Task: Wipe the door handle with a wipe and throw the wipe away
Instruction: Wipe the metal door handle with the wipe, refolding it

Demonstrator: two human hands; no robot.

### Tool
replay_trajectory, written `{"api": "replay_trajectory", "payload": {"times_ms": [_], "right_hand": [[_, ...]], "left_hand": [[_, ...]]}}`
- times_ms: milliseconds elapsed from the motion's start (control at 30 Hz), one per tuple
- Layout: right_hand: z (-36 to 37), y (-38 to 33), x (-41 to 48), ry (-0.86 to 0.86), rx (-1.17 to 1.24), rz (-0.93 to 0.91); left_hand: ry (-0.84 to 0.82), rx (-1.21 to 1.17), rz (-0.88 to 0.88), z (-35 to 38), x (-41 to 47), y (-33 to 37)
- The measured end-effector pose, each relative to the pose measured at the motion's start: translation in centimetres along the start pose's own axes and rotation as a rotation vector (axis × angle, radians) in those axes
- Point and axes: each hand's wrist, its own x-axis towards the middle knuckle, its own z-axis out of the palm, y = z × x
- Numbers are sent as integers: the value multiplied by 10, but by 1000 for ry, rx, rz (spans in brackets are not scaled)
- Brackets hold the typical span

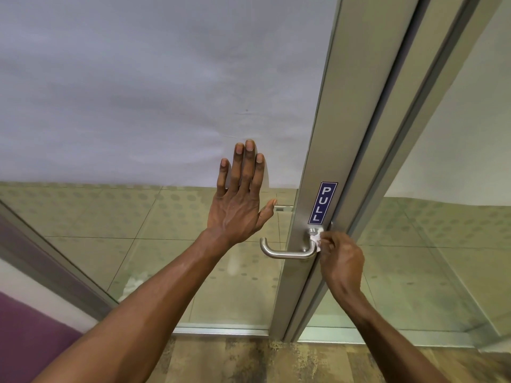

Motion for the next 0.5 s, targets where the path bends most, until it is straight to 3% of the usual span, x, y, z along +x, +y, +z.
{"api": "replay_trajectory", "payload": {"times_ms": [100, 233, 500], "right_hand": [[10, 2, -7, -46, 213, 352], [16, 2, -14, -120, 779, 818], [29, -15, -30, -313, 1385, 1095]], "left_hand": [[-9, -2, 4, -2, 0, 0], [-13, 2, 6, -3, 0, 0], [-12, 0, 12, -1, 0, -2]]}}
